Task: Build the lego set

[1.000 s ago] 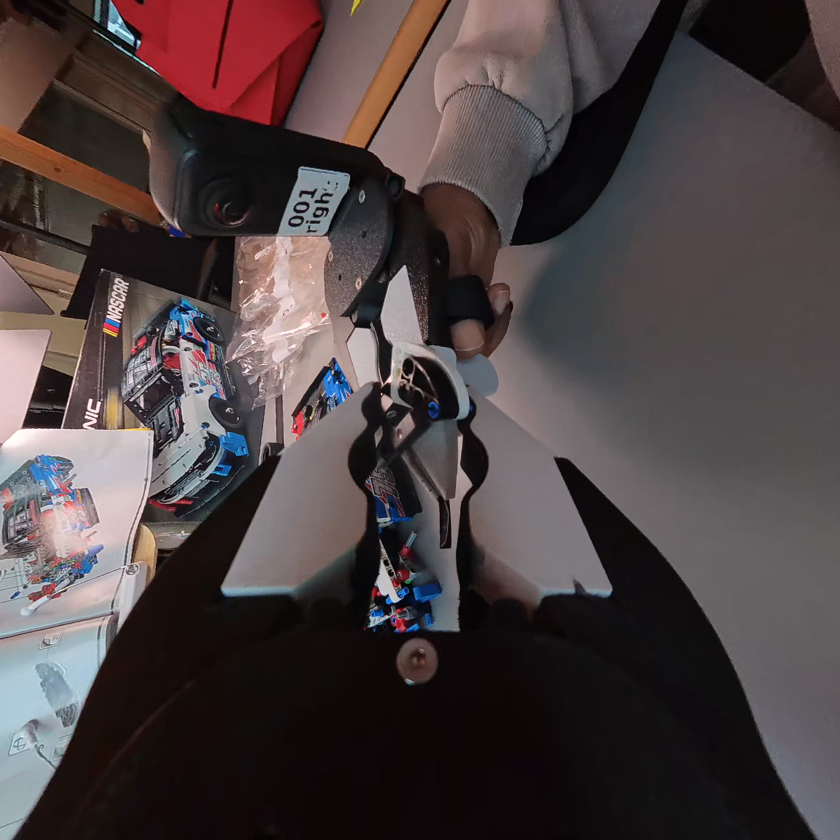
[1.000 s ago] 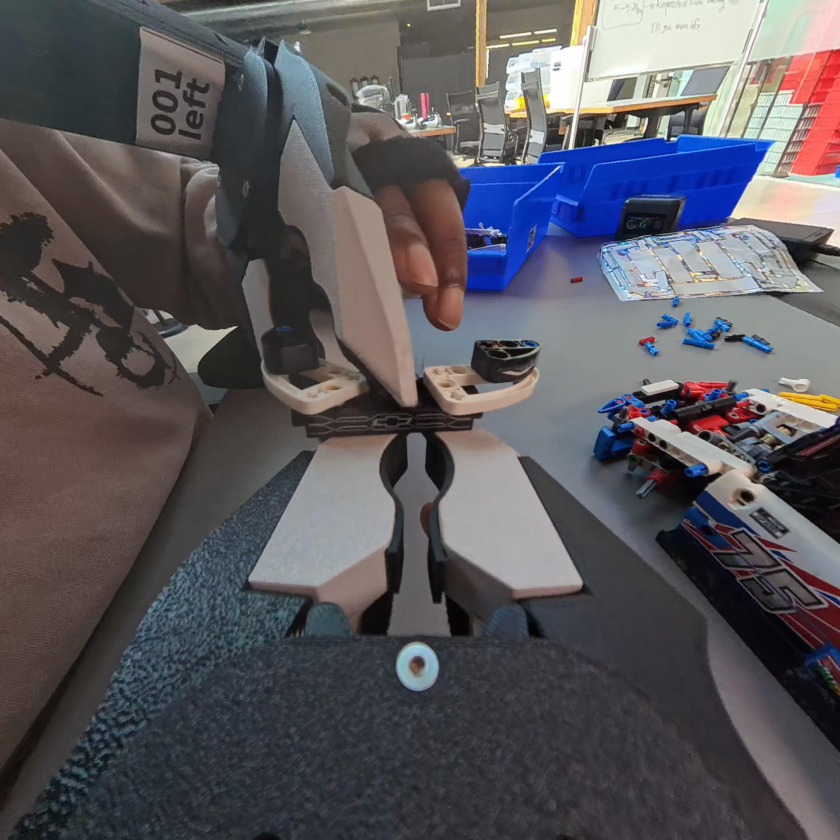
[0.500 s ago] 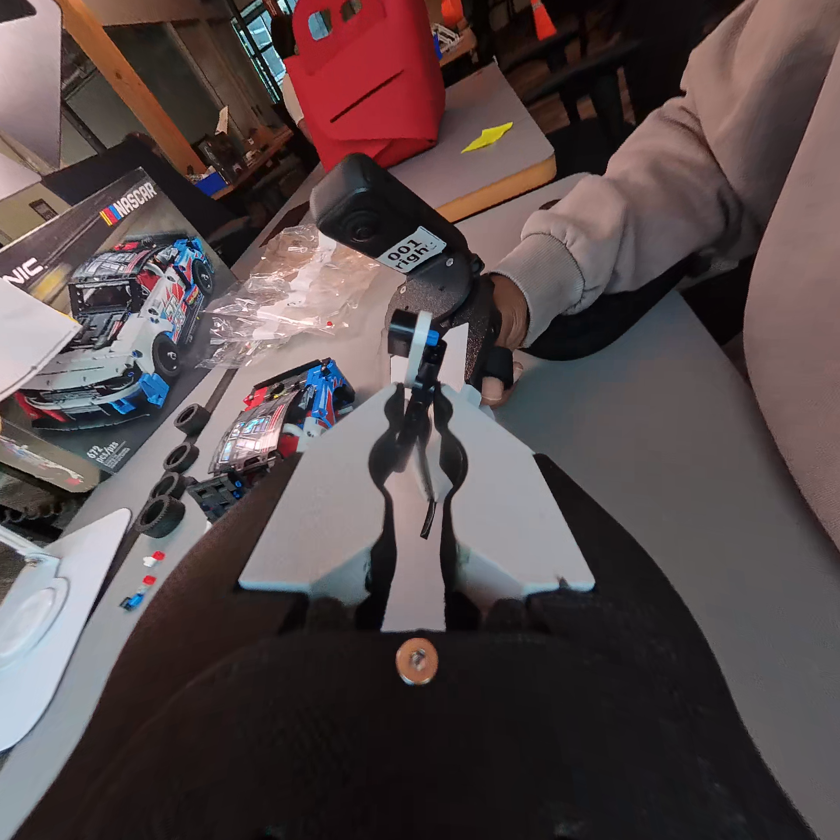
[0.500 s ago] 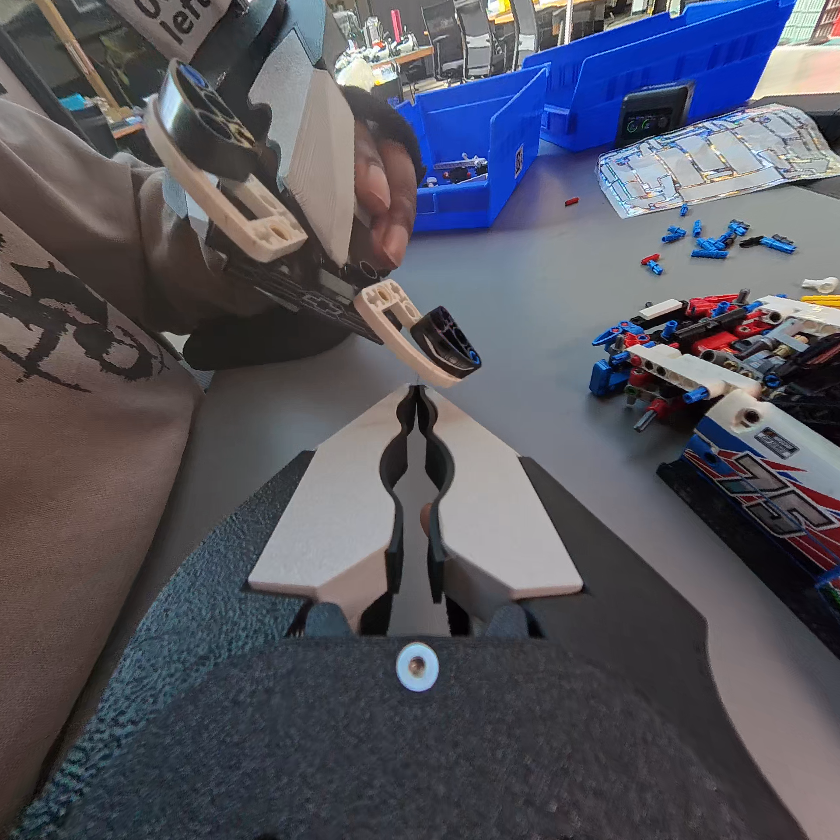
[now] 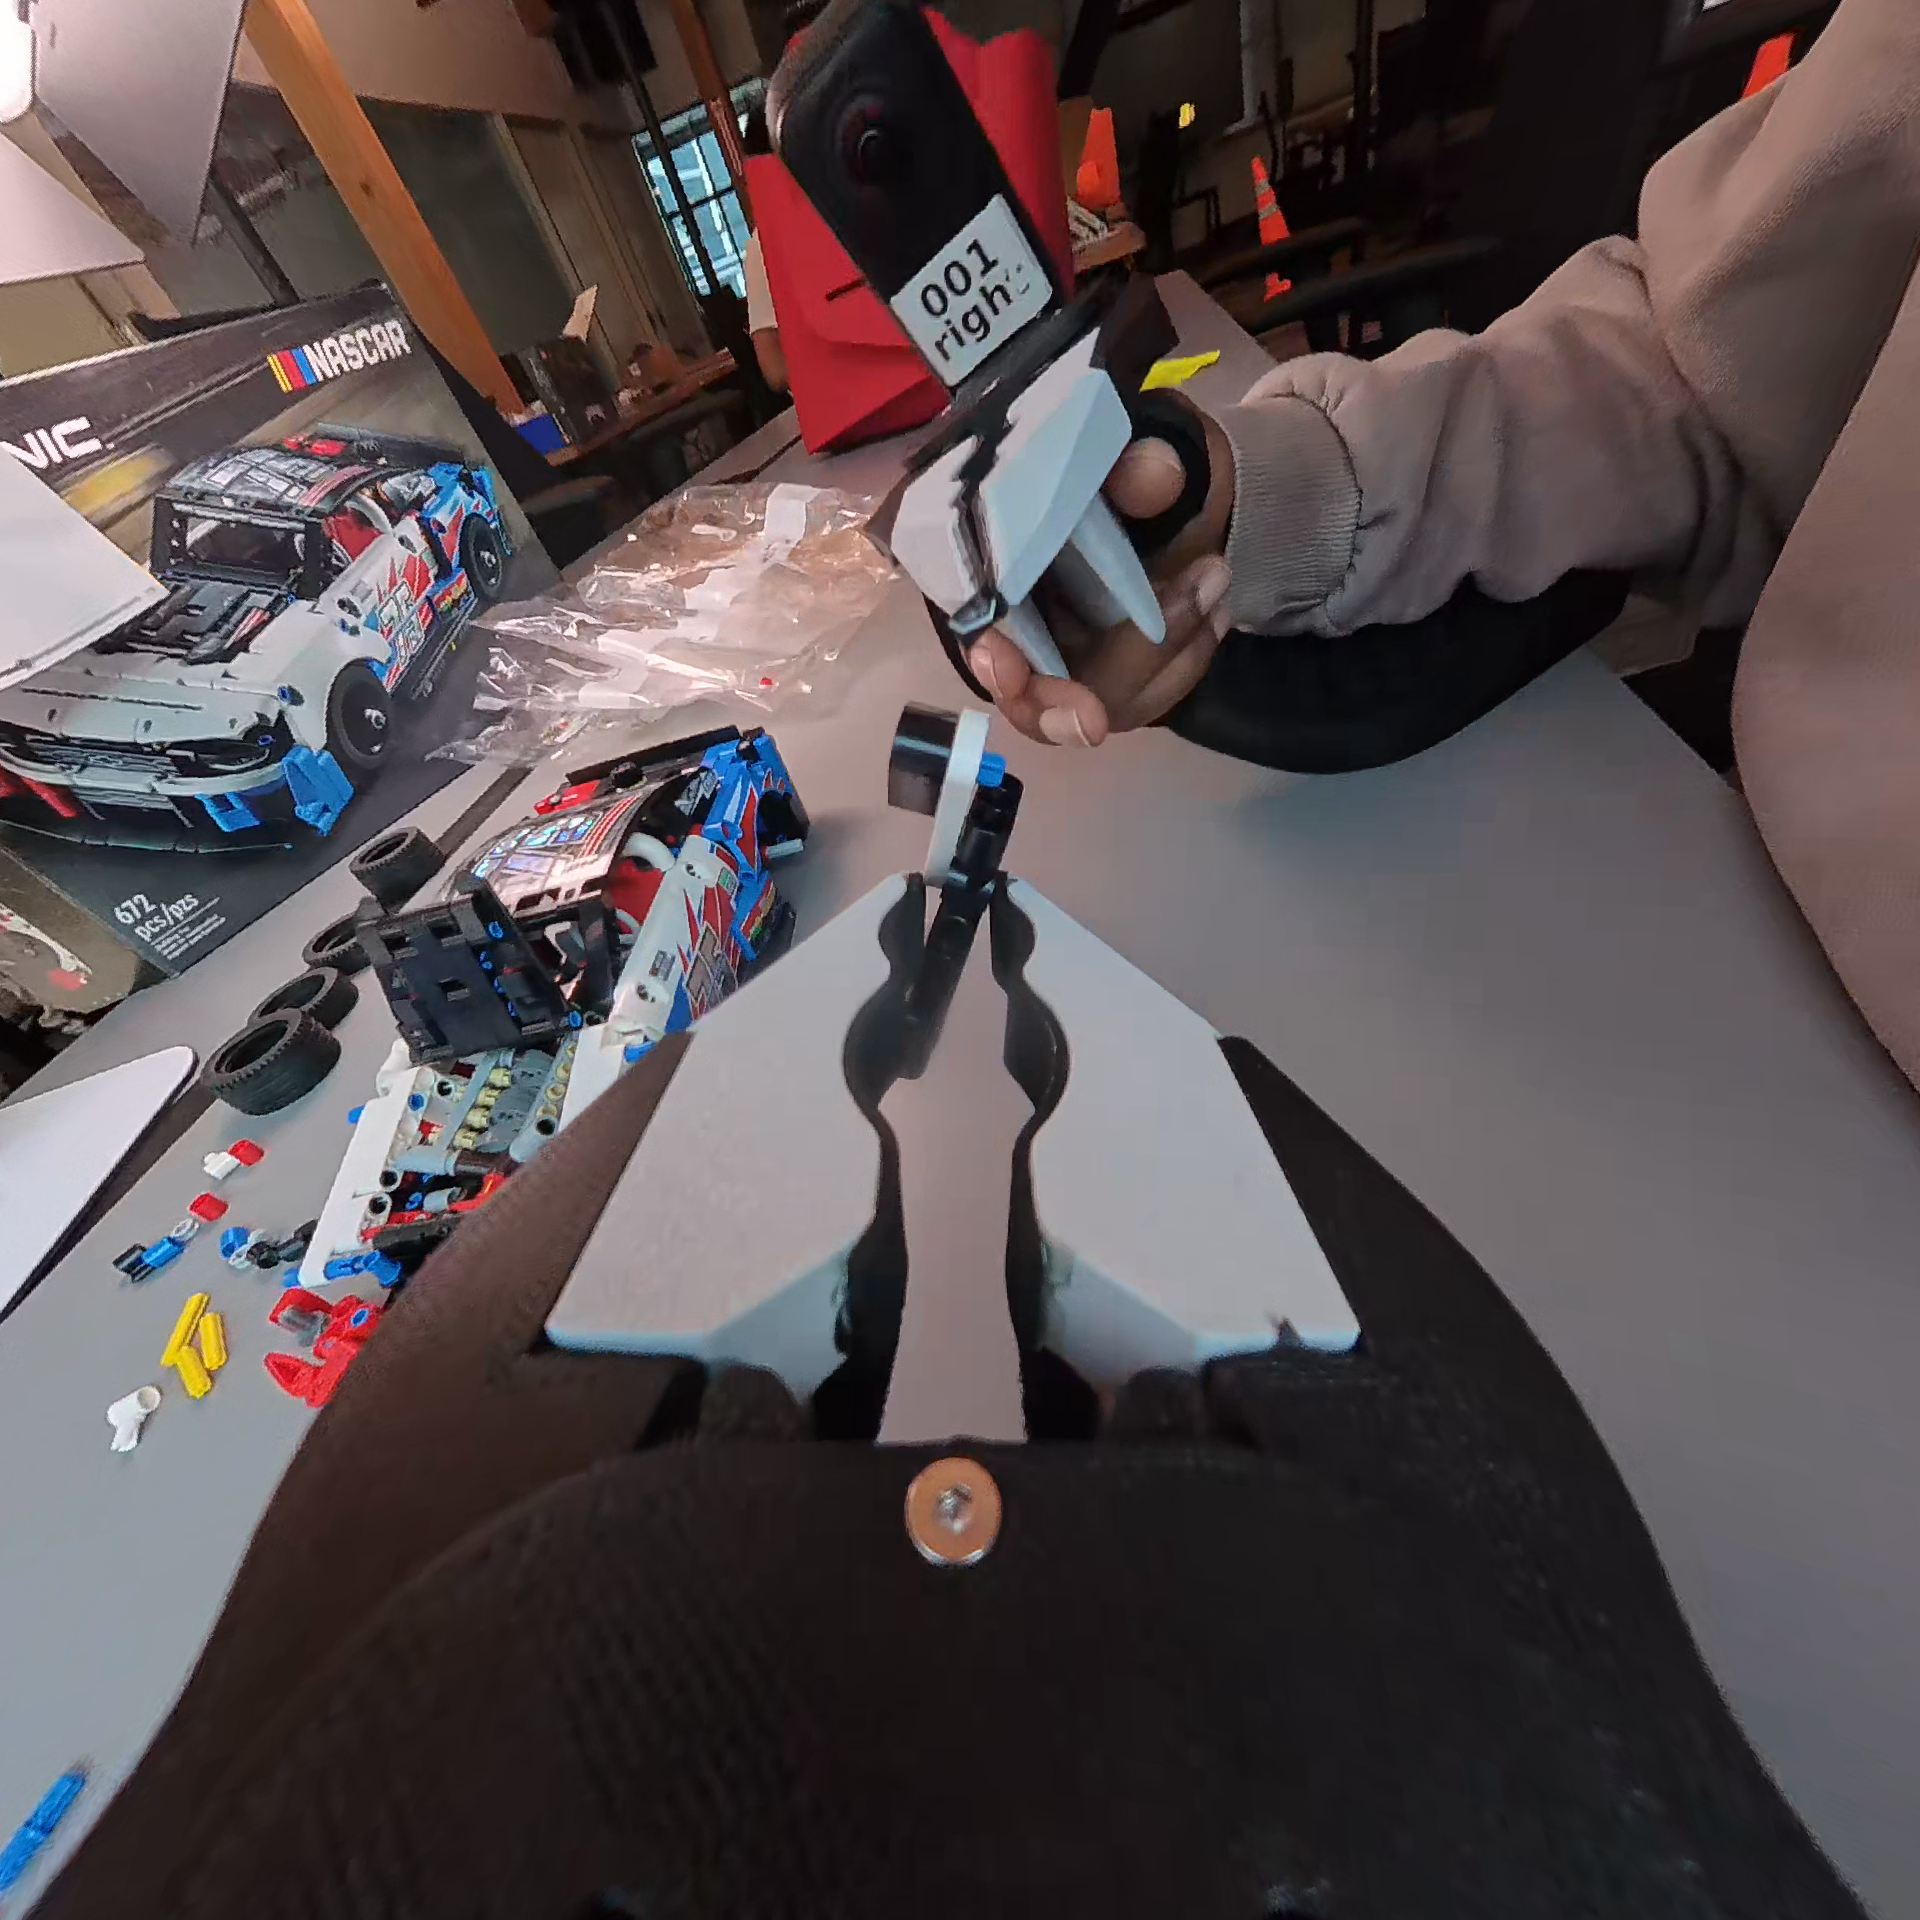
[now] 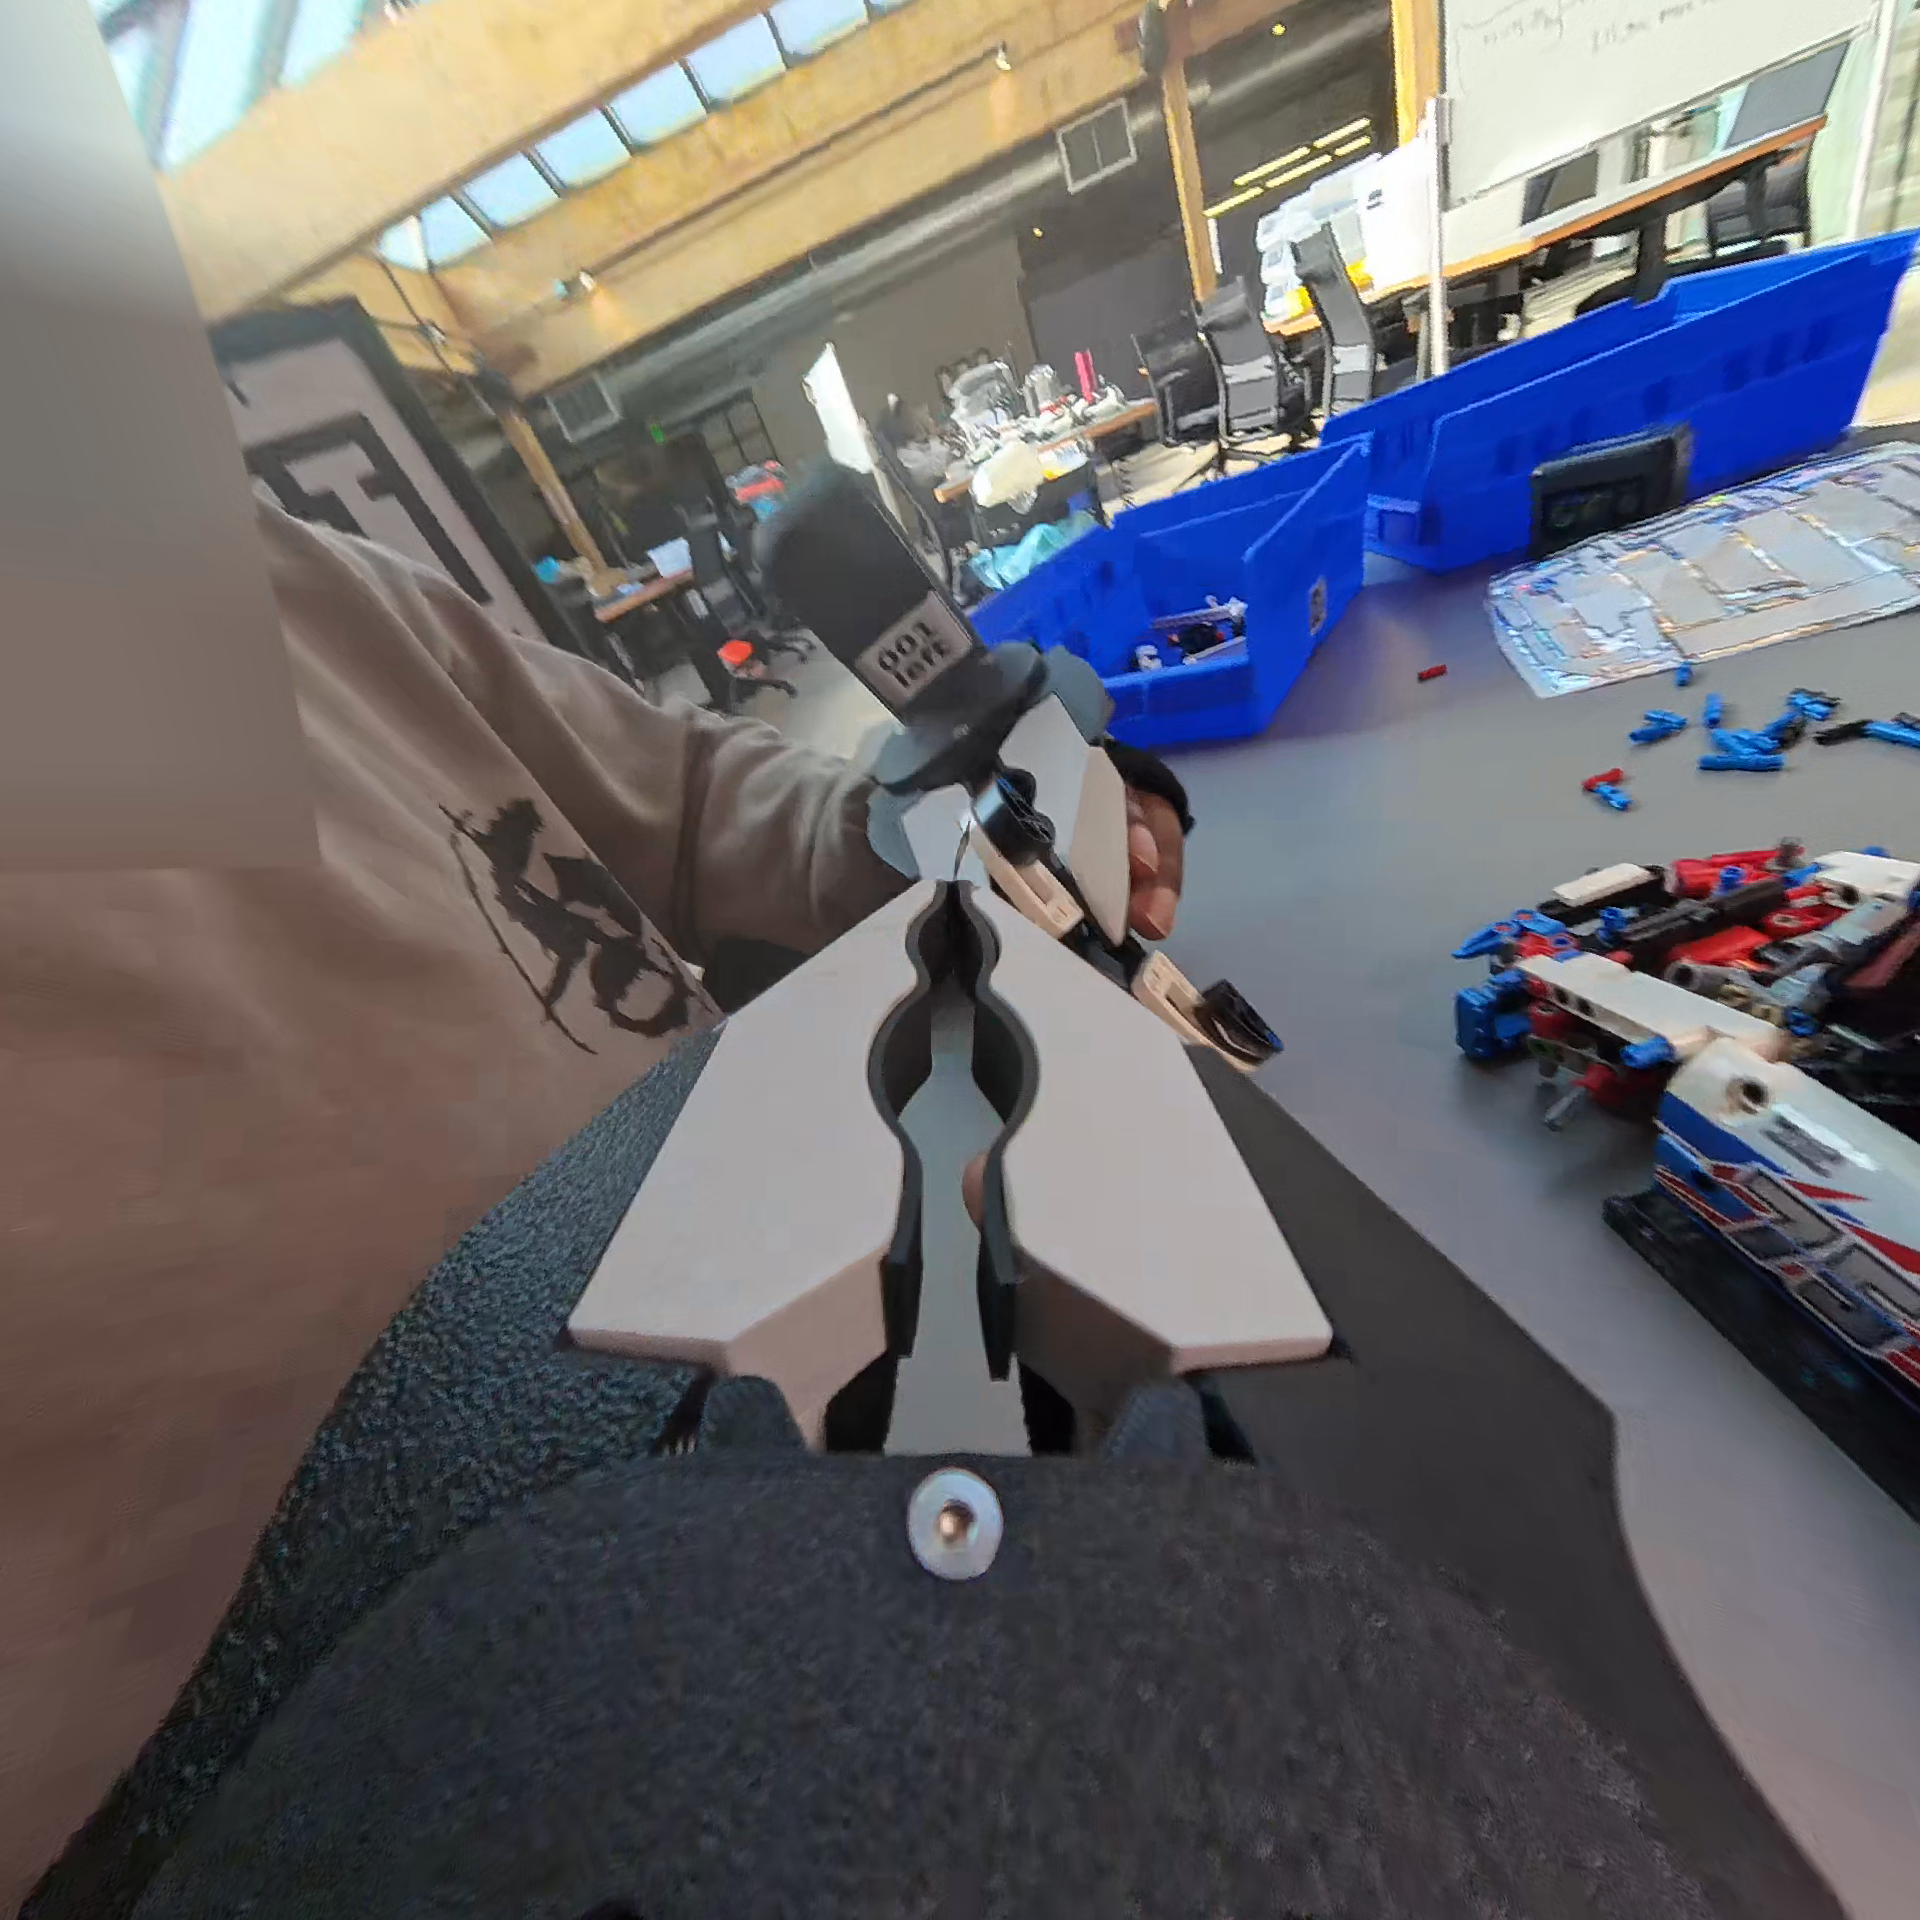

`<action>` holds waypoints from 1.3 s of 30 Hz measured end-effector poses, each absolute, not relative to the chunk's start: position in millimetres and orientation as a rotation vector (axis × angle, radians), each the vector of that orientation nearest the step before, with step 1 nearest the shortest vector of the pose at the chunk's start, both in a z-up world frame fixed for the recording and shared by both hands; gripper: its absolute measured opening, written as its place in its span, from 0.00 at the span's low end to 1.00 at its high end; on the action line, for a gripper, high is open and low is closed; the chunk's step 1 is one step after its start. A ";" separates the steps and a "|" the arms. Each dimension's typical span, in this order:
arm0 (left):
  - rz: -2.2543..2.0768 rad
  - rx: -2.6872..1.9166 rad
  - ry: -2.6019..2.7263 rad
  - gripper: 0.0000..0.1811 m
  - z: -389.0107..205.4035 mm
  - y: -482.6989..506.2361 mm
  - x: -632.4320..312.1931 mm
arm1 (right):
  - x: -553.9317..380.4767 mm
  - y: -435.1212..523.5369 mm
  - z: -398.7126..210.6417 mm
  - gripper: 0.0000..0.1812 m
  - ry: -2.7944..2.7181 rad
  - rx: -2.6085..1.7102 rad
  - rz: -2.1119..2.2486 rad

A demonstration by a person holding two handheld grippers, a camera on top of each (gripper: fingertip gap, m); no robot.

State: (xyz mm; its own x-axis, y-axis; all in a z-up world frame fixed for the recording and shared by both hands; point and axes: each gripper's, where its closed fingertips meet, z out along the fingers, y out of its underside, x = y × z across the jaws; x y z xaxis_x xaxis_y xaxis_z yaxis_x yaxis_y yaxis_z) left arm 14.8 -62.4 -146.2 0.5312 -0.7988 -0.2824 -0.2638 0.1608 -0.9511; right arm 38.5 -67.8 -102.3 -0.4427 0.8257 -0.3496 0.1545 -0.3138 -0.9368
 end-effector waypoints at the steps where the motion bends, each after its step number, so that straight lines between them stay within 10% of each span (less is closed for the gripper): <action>1: -0.511 -1.377 0.987 0.05 -142.6 -63.9 16.8 | 37.3 -71.4 -92.8 0.00 -1.408 -1.265 1.890; 9: -1.176 -1.174 0.505 0.05 -73.6 -78.3 10.9 | 16.1 -83.3 -43.8 0.00 -1.316 -1.360 2.219; 39: -0.543 -1.261 0.963 0.05 -121.8 -79.2 20.3 | 8.2 -101.4 -76.9 0.00 -1.480 -1.875 2.137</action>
